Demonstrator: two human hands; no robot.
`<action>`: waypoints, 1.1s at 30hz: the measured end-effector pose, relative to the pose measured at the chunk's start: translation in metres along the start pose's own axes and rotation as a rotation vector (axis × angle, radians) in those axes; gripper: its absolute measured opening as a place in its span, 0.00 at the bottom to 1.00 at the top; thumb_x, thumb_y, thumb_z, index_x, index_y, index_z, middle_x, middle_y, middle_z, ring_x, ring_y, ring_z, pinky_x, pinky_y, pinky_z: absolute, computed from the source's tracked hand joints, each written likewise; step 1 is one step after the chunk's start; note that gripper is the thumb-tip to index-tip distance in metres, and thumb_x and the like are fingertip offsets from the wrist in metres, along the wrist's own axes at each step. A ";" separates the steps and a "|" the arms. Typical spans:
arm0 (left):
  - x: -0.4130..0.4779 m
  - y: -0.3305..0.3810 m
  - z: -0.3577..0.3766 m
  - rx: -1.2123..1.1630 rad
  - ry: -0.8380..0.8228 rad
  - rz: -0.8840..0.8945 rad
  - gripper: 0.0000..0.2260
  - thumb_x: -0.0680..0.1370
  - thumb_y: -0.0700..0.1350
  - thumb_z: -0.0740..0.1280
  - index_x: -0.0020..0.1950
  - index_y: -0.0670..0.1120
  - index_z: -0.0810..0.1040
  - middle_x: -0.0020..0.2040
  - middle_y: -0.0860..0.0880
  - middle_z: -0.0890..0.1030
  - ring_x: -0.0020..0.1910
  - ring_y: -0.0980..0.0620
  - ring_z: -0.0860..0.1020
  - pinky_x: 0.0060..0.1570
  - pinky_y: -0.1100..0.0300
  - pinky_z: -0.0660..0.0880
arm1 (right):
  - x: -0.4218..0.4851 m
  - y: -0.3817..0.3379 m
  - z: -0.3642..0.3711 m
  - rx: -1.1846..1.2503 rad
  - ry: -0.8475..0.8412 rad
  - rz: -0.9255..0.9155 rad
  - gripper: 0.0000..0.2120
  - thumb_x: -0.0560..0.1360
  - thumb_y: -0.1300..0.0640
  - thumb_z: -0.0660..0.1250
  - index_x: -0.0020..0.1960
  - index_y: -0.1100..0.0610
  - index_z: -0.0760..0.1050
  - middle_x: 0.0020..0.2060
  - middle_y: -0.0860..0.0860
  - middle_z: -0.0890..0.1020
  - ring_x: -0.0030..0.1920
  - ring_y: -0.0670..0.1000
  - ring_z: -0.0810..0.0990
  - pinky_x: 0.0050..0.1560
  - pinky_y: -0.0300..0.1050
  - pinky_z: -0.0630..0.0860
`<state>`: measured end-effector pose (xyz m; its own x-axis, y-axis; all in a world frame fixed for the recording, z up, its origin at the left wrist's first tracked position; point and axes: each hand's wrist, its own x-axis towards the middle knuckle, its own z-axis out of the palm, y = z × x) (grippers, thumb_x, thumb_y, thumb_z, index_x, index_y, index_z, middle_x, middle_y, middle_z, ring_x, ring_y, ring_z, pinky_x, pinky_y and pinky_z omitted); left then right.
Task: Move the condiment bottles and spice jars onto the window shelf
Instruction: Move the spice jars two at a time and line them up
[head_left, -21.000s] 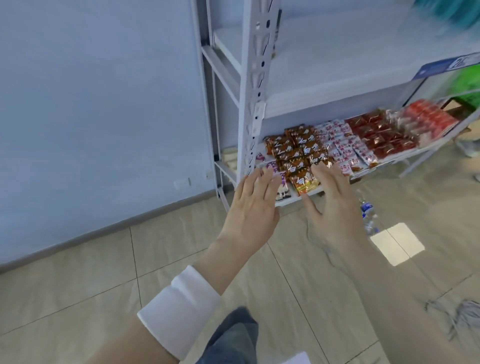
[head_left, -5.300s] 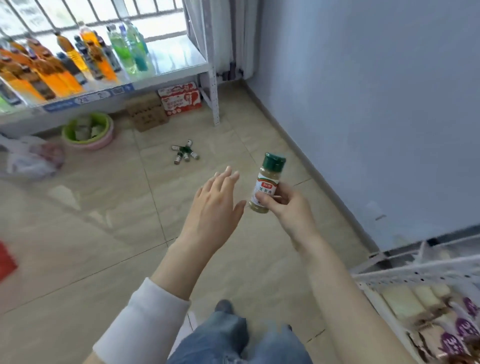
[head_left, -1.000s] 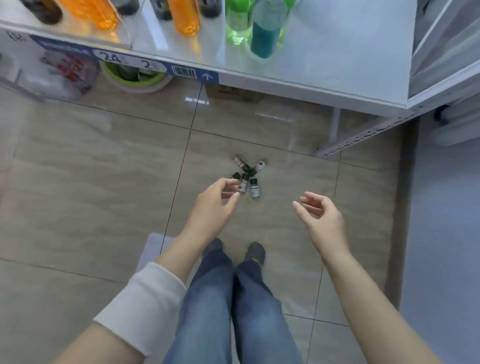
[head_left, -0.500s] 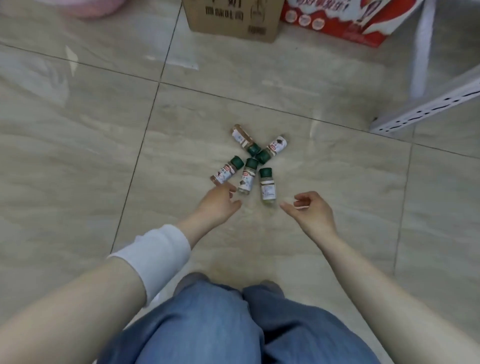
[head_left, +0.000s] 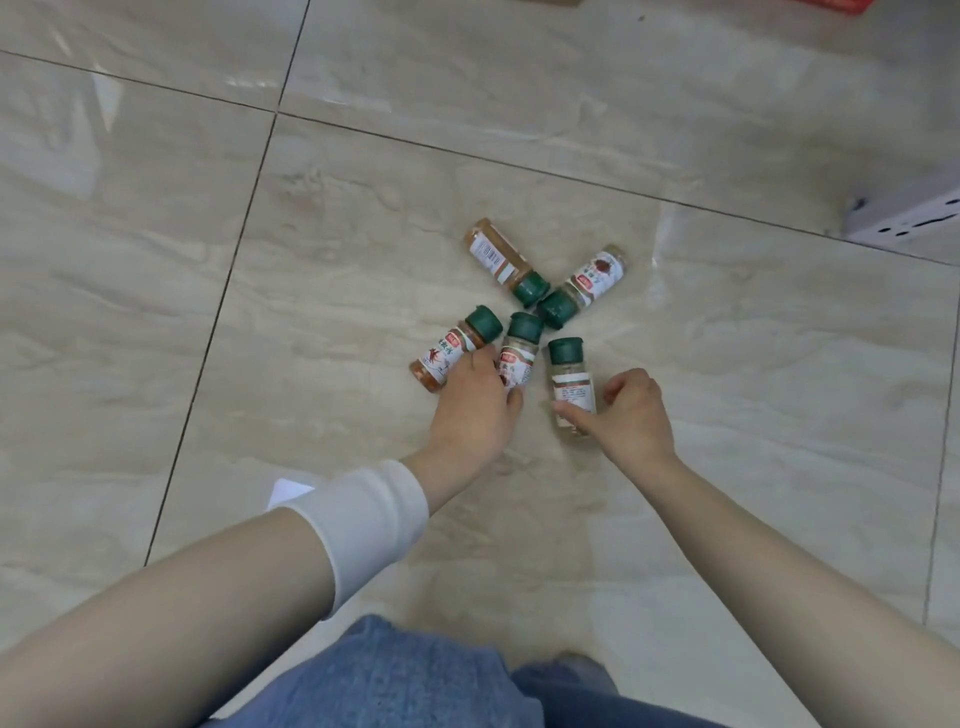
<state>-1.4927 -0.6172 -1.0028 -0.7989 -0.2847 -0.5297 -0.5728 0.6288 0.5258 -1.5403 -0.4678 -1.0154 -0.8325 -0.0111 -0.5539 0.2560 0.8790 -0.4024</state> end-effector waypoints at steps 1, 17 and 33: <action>0.002 0.000 0.001 0.008 0.001 -0.010 0.21 0.77 0.45 0.63 0.67 0.39 0.65 0.62 0.40 0.71 0.62 0.43 0.68 0.60 0.53 0.65 | 0.003 0.002 -0.001 0.036 -0.008 0.007 0.27 0.62 0.46 0.78 0.49 0.59 0.67 0.49 0.56 0.74 0.51 0.55 0.75 0.43 0.44 0.67; 0.008 -0.001 0.011 -0.259 -0.049 -0.087 0.19 0.72 0.41 0.70 0.60 0.38 0.71 0.57 0.41 0.75 0.56 0.46 0.73 0.49 0.64 0.67 | -0.008 0.003 0.000 0.237 -0.102 0.150 0.25 0.65 0.55 0.77 0.57 0.63 0.74 0.47 0.53 0.80 0.49 0.53 0.80 0.51 0.45 0.76; -0.203 0.219 -0.239 -0.638 -0.129 -0.023 0.20 0.73 0.41 0.70 0.62 0.42 0.67 0.51 0.50 0.75 0.49 0.55 0.75 0.53 0.60 0.75 | -0.233 -0.142 -0.302 1.045 -0.252 0.221 0.12 0.72 0.67 0.67 0.55 0.66 0.74 0.42 0.56 0.81 0.42 0.51 0.80 0.48 0.41 0.79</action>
<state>-1.4999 -0.5944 -0.6211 -0.7795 -0.1792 -0.6002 -0.6176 0.0596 0.7842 -1.5311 -0.4464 -0.6094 -0.6231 -0.1044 -0.7752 0.7764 0.0375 -0.6291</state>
